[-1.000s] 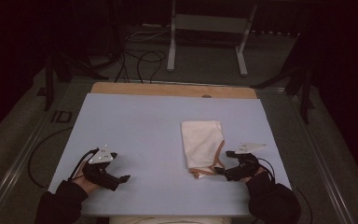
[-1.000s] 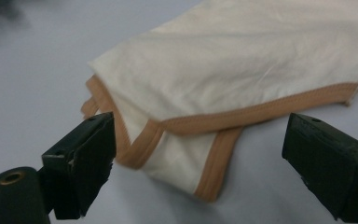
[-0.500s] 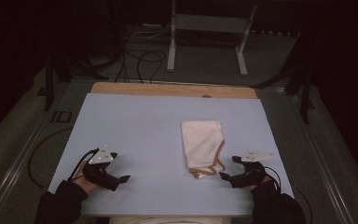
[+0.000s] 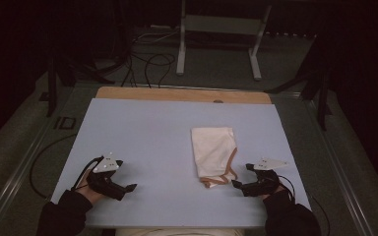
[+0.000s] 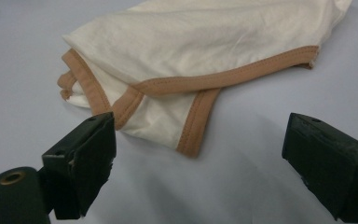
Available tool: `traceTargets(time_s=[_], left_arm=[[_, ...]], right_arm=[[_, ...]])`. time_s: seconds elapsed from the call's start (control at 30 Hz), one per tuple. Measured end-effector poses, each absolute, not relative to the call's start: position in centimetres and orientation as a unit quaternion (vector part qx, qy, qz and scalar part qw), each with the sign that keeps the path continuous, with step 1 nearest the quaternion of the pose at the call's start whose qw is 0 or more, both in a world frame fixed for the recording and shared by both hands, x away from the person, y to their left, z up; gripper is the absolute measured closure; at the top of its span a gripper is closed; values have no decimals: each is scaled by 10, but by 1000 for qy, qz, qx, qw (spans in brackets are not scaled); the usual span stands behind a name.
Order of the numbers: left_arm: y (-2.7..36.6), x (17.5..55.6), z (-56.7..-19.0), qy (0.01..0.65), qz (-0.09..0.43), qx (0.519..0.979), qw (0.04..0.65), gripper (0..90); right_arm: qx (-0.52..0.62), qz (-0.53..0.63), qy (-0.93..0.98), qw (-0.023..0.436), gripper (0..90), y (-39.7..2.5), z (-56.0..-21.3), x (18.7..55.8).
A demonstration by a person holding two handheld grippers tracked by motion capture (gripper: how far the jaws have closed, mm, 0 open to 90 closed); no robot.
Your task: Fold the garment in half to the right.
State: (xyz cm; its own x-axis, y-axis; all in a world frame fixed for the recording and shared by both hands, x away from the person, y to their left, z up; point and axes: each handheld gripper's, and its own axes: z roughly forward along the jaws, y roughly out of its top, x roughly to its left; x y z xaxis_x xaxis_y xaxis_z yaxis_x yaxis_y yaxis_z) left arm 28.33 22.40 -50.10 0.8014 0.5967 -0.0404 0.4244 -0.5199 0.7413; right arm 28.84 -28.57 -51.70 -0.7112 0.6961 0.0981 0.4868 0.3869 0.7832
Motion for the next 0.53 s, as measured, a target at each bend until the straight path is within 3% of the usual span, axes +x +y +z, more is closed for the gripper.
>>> traceTargets(time_s=[0.53], left_arm=[[223, 282, -500, 290, 108, 867, 390, 2]], right_arm=[[356, 416, 828, 118, 99, -284, -518, 288]])
